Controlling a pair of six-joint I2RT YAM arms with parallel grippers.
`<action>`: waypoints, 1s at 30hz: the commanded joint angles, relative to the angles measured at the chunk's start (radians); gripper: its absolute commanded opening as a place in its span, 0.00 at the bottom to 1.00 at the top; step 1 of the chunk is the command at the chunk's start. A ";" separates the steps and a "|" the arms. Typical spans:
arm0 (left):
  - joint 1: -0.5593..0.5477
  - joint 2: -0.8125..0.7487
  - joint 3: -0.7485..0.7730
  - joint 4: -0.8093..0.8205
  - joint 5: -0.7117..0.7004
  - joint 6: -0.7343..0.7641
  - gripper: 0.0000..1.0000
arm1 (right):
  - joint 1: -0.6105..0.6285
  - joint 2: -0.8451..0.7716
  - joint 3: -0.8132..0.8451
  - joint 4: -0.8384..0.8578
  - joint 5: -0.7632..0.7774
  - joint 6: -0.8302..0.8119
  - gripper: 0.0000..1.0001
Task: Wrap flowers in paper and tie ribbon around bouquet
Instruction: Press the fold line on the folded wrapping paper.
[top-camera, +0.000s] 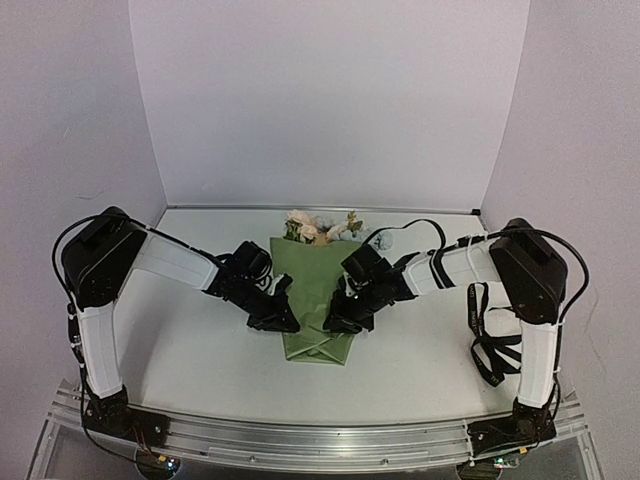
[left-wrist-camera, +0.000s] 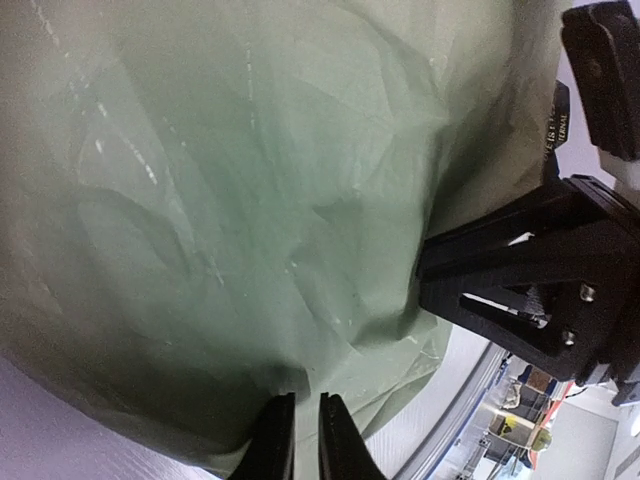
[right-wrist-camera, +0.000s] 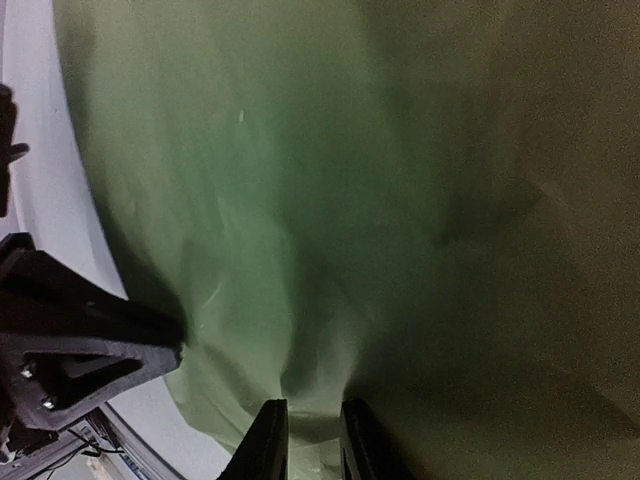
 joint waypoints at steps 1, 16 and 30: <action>0.005 -0.103 0.025 -0.031 0.041 0.048 0.15 | 0.002 -0.001 -0.045 0.048 0.061 0.047 0.20; -0.055 -0.045 -0.140 0.048 0.134 -0.038 0.06 | 0.013 -0.036 0.022 -0.088 0.115 -0.058 0.22; -0.071 -0.035 -0.182 0.087 0.096 -0.083 0.05 | 0.084 -0.023 0.117 -0.101 0.028 -0.005 0.23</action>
